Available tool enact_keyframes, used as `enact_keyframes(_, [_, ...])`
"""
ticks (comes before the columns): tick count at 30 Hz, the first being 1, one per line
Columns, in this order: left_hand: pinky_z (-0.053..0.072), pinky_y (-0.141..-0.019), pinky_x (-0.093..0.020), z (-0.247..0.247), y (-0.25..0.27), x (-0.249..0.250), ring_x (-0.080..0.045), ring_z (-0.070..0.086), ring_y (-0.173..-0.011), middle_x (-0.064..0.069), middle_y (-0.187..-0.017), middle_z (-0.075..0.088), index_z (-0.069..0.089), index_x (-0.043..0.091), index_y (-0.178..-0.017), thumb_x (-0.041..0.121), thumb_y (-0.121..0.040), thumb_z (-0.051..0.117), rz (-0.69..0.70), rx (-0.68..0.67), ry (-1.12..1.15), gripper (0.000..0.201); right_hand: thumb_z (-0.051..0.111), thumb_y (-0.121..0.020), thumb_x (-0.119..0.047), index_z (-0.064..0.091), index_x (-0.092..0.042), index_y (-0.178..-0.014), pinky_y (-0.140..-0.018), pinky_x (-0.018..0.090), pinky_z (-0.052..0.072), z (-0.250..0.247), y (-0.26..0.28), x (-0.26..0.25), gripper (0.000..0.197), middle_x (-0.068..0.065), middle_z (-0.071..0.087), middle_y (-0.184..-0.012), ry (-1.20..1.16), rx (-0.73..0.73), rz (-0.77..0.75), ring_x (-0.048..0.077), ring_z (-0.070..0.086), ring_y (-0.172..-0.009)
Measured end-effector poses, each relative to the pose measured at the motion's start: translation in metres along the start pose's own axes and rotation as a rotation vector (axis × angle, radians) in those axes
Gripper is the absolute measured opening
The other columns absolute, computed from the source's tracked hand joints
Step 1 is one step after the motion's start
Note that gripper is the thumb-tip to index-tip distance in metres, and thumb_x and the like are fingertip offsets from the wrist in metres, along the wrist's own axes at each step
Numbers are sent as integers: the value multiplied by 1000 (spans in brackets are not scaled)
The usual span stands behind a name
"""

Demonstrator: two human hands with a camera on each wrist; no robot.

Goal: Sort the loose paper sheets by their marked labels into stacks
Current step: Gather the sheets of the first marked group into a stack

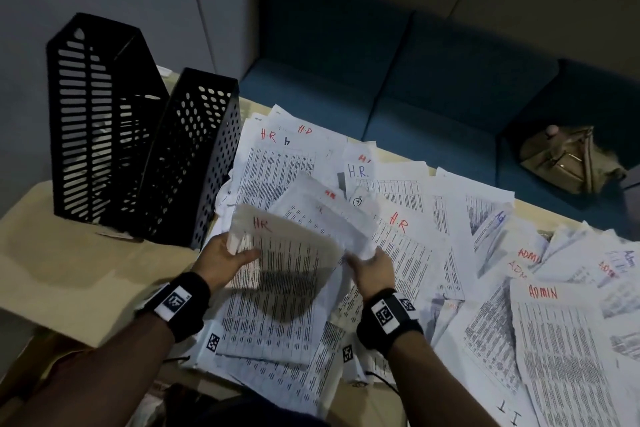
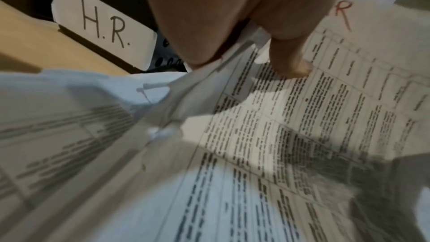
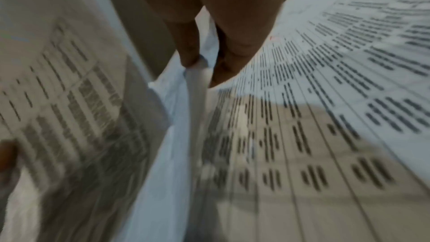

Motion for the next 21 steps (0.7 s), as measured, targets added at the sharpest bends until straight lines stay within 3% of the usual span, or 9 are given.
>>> enact_keyframes(3, [47,-81,-31,-10,1,5,-13,62,-79,5,-91,69,63,24,-102,27,-84,71,-26,90,73,20,70,-84,-25,68,-15,-95,-75,32,55,-45,4,-33,15,0,70,-87,-155,241,-145,21,68,-85])
enact_keyframes(5, [45,-88,-34,-12,1,8,-17,60,-87,-1,-99,68,63,20,-113,25,-87,68,-10,124,83,26,66,-87,-32,69,-12,-92,-69,24,46,-88,13,-68,20,2,68,-84,-188,448,-304,17,66,-81])
enact_keyframes(7, [46,-94,-39,-10,0,11,-21,59,-95,-5,-107,67,60,16,-122,22,-90,65,-8,145,78,32,61,-90,-37,61,-16,-79,-56,20,41,-129,24,-103,24,3,60,-71,-207,551,-482,5,56,-61])
enact_keyframes(8, [46,-95,-40,-8,-1,11,-24,60,-98,-7,-110,67,60,15,-123,22,-91,63,-14,150,69,32,59,-92,-39,55,-13,-71,-48,20,37,-146,30,-117,34,7,54,-62,-234,552,-555,7,50,-50])
enact_keyframes(11, [48,-92,-45,-1,-7,13,-37,62,-104,-14,-111,69,62,13,-118,31,-91,62,-41,165,28,33,53,-93,-47,45,5,-63,-33,25,28,-180,44,-142,61,26,44,-45,-299,462,-697,34,42,-34])
enact_keyframes(14, [49,-81,-40,5,-10,16,-35,65,-94,-19,-92,69,63,0,-112,44,-90,59,-67,193,70,49,52,-95,-39,54,-14,-69,-32,16,28,-191,38,-134,36,0,46,-37,-476,387,-623,13,38,-28])
enact_keyframes(16, [48,-66,-31,13,-10,25,-29,63,-81,-19,-78,66,65,-3,-98,43,-91,55,-46,164,59,48,54,-94,-36,58,-15,-75,-38,16,36,-177,31,-119,28,-10,55,-43,-521,321,-547,6,45,-35])
enact_keyframes(19, [41,-48,-13,33,-9,41,-15,61,-73,0,-77,67,66,7,-101,32,-95,55,-25,66,78,28,55,-95,-31,60,-12,-77,-48,17,42,-129,13,-85,26,-14,61,-48,-292,183,-445,-4,53,-43])
enact_keyframes(21, [43,-46,-13,46,-7,46,-7,62,-58,14,-59,66,65,10,-97,26,-95,58,-20,-15,140,18,55,-94,-34,64,-13,-85,-61,23,43,-93,2,-57,24,-11,67,-66,-196,104,-371,-2,59,-58])
Point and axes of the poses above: each hand's wrist, its own y-axis away from the middle knuckle, its own z-axis out of the palm, x = y × z, the point moved 5 cm from there along -y, towards the middle knuckle
